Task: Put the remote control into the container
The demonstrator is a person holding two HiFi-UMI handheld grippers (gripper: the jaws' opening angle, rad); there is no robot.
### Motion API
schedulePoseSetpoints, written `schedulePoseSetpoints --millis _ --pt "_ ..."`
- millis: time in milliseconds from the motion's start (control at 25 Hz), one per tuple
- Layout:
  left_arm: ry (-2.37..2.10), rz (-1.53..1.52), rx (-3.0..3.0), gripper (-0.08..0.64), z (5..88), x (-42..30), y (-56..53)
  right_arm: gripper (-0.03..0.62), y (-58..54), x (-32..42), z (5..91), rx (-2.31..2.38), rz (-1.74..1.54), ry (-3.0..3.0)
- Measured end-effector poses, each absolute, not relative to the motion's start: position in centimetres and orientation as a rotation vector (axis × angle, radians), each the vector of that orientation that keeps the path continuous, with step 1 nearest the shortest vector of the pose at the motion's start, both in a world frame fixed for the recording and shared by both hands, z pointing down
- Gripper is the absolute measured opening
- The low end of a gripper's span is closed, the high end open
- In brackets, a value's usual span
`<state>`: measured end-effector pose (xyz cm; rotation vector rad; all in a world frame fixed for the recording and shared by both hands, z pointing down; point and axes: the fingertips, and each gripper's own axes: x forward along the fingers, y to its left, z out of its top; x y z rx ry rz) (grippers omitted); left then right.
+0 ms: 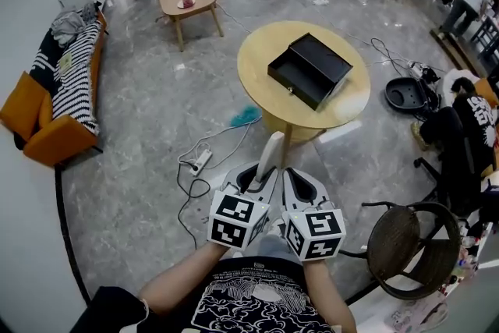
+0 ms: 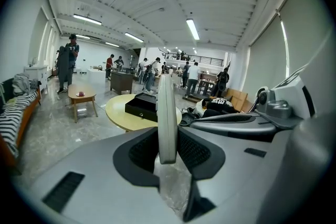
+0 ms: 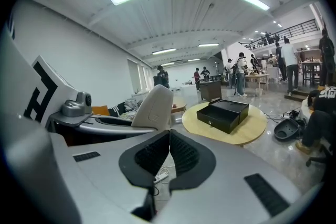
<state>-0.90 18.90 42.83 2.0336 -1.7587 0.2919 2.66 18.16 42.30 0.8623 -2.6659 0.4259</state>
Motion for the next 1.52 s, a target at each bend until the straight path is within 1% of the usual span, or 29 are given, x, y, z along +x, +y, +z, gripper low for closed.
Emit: schedulePoseSetpoints --millis 760,1520 --pt "-1.789 0.360 2.025 0.107 42.1 4.5 7.2 0.023 6.3 7.7 41.9 0.828 0.484 -2.705" --pt "-1.805 0.389 2.016 0.107 42.0 6.2 0.7 0.023 -0.5 9.8 41.8 0.835 0.520 -2.732"
